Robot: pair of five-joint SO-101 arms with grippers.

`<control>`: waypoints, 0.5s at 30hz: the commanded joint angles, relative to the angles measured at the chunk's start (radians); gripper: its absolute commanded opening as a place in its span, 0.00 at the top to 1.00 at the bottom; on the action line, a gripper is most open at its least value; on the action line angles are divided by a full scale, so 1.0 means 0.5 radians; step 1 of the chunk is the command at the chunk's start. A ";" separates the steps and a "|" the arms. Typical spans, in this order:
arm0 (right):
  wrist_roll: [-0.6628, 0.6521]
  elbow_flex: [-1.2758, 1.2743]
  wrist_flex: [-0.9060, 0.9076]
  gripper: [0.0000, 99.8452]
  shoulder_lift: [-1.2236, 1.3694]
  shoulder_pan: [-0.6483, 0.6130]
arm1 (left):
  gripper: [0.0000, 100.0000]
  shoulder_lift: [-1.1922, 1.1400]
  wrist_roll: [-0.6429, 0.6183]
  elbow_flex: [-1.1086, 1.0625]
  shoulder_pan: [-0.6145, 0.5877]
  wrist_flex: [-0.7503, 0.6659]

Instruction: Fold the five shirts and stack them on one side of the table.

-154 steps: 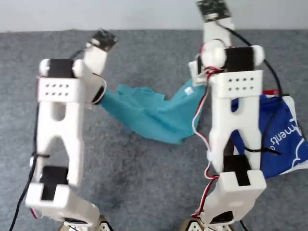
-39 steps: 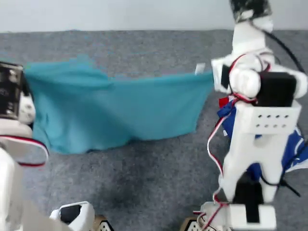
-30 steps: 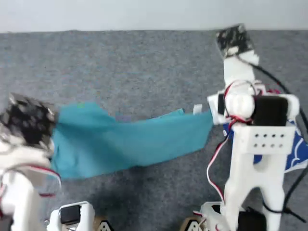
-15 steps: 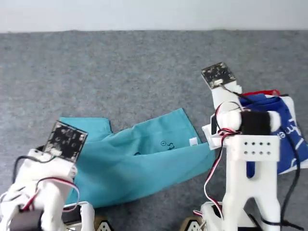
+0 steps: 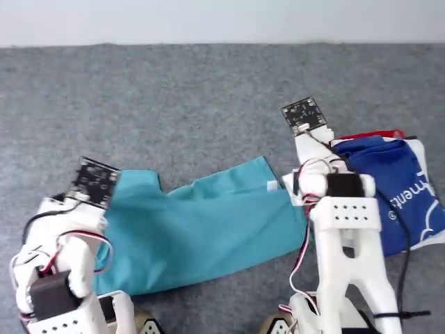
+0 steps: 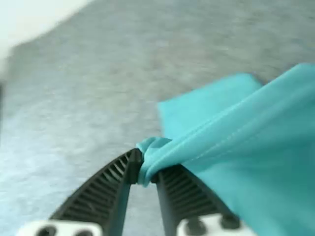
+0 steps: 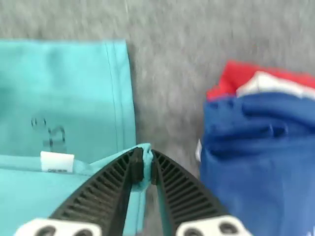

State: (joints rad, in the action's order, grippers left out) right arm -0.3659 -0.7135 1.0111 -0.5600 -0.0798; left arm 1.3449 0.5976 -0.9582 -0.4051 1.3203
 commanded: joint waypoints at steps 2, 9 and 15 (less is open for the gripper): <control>0.104 -0.034 -0.290 0.99 -0.005 -0.149 | 0.98 0.021 0.135 -0.094 -0.123 -0.181; 0.184 0.129 -0.364 0.99 0.428 -0.238 | 0.98 0.021 0.144 -0.367 -0.117 -0.384; 0.184 0.402 -0.446 0.99 0.824 -0.238 | 0.98 0.021 0.144 -0.572 -0.117 -0.629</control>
State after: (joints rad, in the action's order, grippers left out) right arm -0.2846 -0.5999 0.8332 -0.2087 -0.1918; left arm 1.3495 0.6590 -1.2206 -0.4572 1.0748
